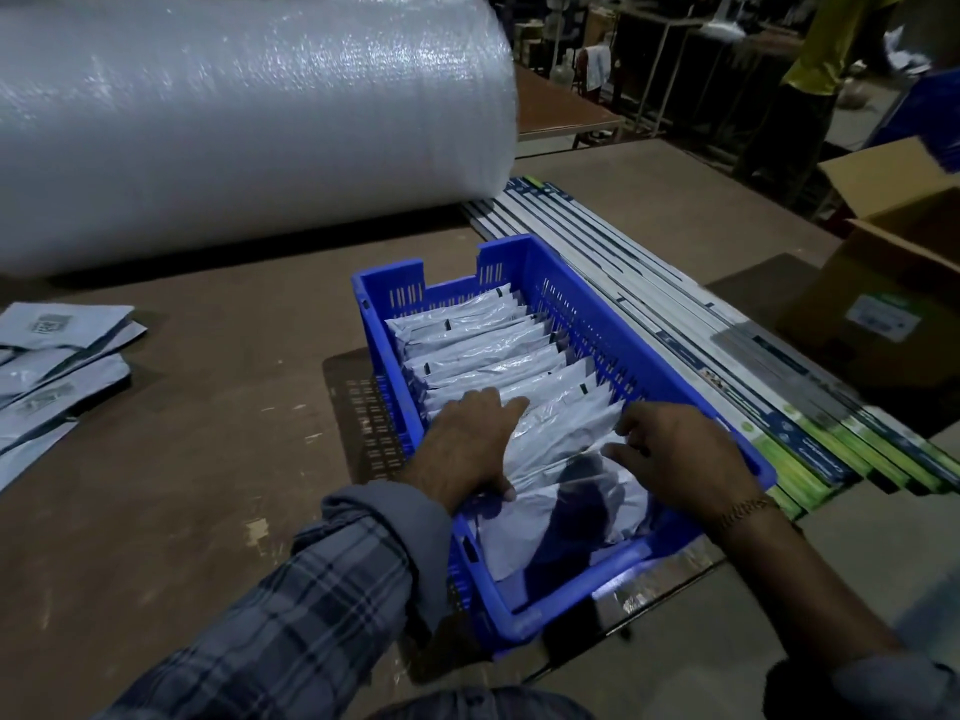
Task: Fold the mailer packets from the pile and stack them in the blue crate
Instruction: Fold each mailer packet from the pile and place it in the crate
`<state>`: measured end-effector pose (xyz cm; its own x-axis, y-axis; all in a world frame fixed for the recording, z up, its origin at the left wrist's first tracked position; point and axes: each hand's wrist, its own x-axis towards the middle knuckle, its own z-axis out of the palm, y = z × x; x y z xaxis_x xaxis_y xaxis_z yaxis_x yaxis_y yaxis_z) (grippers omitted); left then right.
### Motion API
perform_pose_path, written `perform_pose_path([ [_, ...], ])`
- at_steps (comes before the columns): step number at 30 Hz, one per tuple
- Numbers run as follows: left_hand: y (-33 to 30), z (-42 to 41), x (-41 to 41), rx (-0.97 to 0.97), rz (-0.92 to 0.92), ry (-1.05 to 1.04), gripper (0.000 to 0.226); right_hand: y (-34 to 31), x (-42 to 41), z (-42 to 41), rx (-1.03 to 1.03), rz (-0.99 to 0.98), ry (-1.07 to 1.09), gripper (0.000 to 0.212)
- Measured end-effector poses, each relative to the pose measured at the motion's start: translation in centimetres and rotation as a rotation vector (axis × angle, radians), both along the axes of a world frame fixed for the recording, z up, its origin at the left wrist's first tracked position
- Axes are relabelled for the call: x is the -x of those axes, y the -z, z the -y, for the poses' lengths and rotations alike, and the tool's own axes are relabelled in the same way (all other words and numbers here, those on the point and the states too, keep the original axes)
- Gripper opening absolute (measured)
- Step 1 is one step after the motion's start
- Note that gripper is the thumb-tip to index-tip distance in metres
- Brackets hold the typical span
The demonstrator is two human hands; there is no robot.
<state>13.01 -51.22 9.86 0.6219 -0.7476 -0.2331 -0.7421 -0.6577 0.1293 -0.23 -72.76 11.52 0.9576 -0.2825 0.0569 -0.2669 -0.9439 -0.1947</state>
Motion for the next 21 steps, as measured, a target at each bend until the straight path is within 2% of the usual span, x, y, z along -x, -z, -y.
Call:
perform_pose_path([
  [2, -1.3, -1.1, -0.2, 0.134, 0.052, -0.034, 0.098, -0.4, 0.3, -1.2, -0.045, 0.061, -0.001, 0.032],
  [5, -2.2, -3.6, -0.7, 0.468, 0.125, -0.129, 0.071, -1.3, 0.2, -3.4, -0.086, 0.108, -0.024, 0.026],
  [7, -2.1, -6.0, -1.5, 0.643, 0.183, -0.224, 0.063, -2.1, -0.2, -5.2, -0.119, 0.133, -0.052, 0.025],
  [9, -1.4, -8.9, -2.5, 0.729, 0.262, -0.306, 0.059, -2.8, -1.1, -7.2, -0.144, 0.158, -0.094, 0.026],
  [13, 0.6, -16.5, -3.3, 0.740, 0.288, -0.523, 0.059, -3.7, -3.4, -12.6, -0.187, 0.152, -0.202, 0.026],
  [21, 9.0, -38.4, -1.6, 0.396, 0.204, -0.866, 0.052, -3.3, -8.3, -27.2, -0.188, 0.207, -0.382, 0.022],
])
